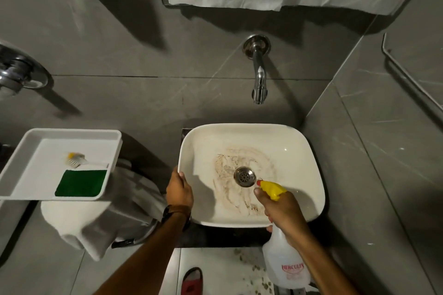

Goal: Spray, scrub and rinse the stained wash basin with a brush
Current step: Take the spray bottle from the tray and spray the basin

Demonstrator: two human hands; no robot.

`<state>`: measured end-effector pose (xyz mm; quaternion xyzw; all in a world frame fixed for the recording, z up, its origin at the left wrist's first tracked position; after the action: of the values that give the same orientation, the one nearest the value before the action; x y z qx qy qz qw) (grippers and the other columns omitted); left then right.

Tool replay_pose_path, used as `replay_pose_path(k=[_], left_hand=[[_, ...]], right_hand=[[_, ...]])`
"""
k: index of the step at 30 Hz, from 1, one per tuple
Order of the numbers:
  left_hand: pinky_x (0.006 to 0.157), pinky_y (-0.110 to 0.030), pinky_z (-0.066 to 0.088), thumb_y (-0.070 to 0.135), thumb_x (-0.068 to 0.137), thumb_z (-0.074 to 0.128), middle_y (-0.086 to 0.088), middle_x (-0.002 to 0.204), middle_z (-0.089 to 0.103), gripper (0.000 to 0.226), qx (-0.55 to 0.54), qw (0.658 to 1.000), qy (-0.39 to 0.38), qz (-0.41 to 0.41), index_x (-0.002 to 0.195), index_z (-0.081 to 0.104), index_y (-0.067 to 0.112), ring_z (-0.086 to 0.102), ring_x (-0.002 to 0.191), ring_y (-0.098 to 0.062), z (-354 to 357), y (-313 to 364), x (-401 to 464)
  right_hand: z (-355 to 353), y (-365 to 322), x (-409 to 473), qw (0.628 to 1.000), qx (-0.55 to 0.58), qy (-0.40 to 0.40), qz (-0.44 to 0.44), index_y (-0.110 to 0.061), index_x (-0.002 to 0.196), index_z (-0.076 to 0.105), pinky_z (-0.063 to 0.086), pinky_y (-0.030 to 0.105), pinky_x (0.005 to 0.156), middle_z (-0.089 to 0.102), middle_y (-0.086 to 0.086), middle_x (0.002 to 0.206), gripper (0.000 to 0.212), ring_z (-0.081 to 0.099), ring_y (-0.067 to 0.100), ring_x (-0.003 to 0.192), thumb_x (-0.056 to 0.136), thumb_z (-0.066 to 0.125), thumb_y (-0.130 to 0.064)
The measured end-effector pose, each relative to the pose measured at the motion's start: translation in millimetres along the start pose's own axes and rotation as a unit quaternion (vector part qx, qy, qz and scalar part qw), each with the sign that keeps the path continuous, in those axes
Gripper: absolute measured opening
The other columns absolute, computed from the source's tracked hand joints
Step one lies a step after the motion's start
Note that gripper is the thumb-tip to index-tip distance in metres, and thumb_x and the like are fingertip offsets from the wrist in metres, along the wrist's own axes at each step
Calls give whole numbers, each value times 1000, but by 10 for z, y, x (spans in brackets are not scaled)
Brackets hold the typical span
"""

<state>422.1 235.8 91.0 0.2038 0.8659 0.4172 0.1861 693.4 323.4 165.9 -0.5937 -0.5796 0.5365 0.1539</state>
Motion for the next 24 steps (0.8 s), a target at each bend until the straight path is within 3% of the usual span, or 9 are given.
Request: replay_pose_path(k=[1,3,5,10,14,17,19,22,24], left_hand=[[88,-48,54,37,104,28,-12,116,65,39,0,1000,-1,0,132,50,21,63,100,-34,-1,1,0],[88,-50,54,39,104,27,-11,116,65,39,3,1000,-5,-5,132,49,22,63,101,-36,-1,-1,1],[88,-51,54,39,104,27,-12,117,65,39,6,1000,-6,-9,132,49,22,63,101,-37,-5,-2,0],[88,-47,52,36,104,28,-16,118,66,39,9,1000,-4,-8,132,50,19,62,103,-40,-6,-9,7],[91,-50,51,36,105,28,-18,122,64,41,17,1000,-13,-6,135,48,17,61,107,-42,-10,-22,17],[86,-43,49,32,105,29,-19,120,64,38,18,1000,-10,0,133,49,15,61,106,-42,-6,-32,20],[85,-43,48,31,105,29,-21,119,65,37,25,1000,-5,1,132,49,15,61,105,-42,0,-38,21],[86,-46,50,32,105,29,-21,119,64,38,28,1000,-6,-2,131,49,14,61,104,-43,12,-53,31],[86,-47,51,33,105,28,-21,118,65,38,33,999,-5,-4,130,49,14,61,104,-43,17,-64,41]], right_hand=[[39,-35,-9,1000,-14,0,-5,-40,107,73,62,39,50,67,-15,64,25,63,8,58,85,71,-51],[121,-79,-47,999,-33,-16,6,-44,102,69,61,37,47,74,-1,83,21,70,15,70,84,72,-54],[148,-63,-100,997,-62,-28,27,-34,99,73,64,42,55,74,9,87,33,72,22,75,80,71,-60],[-75,211,-230,989,-140,-36,18,-34,125,69,57,31,91,75,-9,114,55,70,13,103,76,76,-60],[-363,452,-332,976,-209,-46,36,-34,123,70,54,26,86,74,-15,100,49,70,12,96,80,73,-59],[-533,554,-355,975,-219,-18,41,-34,121,72,56,31,89,76,-10,104,51,70,17,102,77,74,-60],[-612,586,-343,978,-204,-11,44,-29,122,72,56,34,92,76,-8,107,51,71,17,104,78,78,-54],[-685,585,-310,987,-150,9,50,-25,125,71,58,35,87,76,-8,100,50,71,15,91,79,82,-44],[-692,555,-277,989,-135,22,48,-26,125,71,57,35,91,76,-6,109,46,70,14,94,82,81,-39]])
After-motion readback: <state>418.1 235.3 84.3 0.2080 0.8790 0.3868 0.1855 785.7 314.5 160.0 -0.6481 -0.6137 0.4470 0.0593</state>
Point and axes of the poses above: each hand's wrist, its own x-axis towards the middle knuckle, its own z-axis out of the palm, y = z × x, the point moved 3 cm from there along x, towards the middle knuckle
